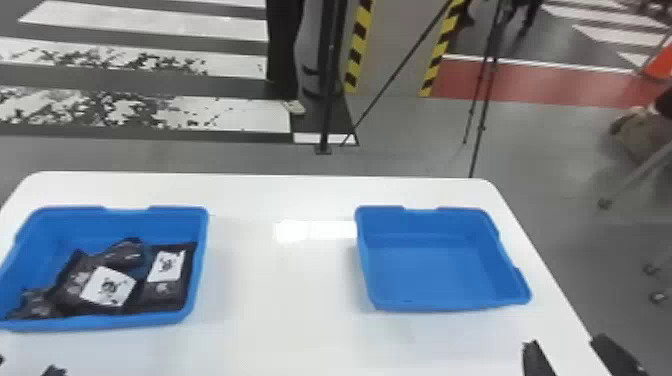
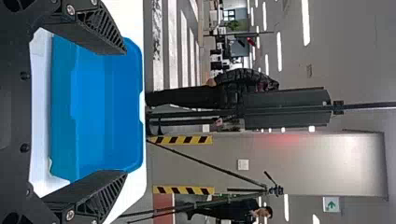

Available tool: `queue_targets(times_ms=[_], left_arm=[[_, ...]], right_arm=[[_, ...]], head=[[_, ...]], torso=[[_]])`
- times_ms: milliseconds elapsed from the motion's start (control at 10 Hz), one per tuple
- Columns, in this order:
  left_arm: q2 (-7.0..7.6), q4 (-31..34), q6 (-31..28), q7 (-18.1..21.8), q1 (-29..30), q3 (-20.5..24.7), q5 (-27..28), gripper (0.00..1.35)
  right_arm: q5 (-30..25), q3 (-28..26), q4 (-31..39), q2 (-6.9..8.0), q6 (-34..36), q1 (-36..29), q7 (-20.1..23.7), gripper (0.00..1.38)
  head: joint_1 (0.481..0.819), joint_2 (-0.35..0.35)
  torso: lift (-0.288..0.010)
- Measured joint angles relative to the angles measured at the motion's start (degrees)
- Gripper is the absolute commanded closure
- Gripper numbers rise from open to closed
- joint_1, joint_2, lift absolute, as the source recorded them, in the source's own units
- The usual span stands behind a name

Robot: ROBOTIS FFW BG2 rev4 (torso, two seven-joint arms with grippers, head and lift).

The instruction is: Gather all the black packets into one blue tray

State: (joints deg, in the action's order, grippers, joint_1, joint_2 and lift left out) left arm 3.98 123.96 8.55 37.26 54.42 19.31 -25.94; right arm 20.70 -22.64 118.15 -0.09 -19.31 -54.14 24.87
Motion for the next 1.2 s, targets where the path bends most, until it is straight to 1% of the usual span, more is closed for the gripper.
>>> queue_targets(times_ms=[1200], left_arm=[[0.33, -0.1, -0.9, 0.0, -0.4, -0.3, 0.0, 0.37]], right_arm=[[0.4, 0.2, -0.7, 0.00, 1.4, 0.4, 0.5, 0.11]], head=[[0.695, -0.182]], torso=[[-0.110]])
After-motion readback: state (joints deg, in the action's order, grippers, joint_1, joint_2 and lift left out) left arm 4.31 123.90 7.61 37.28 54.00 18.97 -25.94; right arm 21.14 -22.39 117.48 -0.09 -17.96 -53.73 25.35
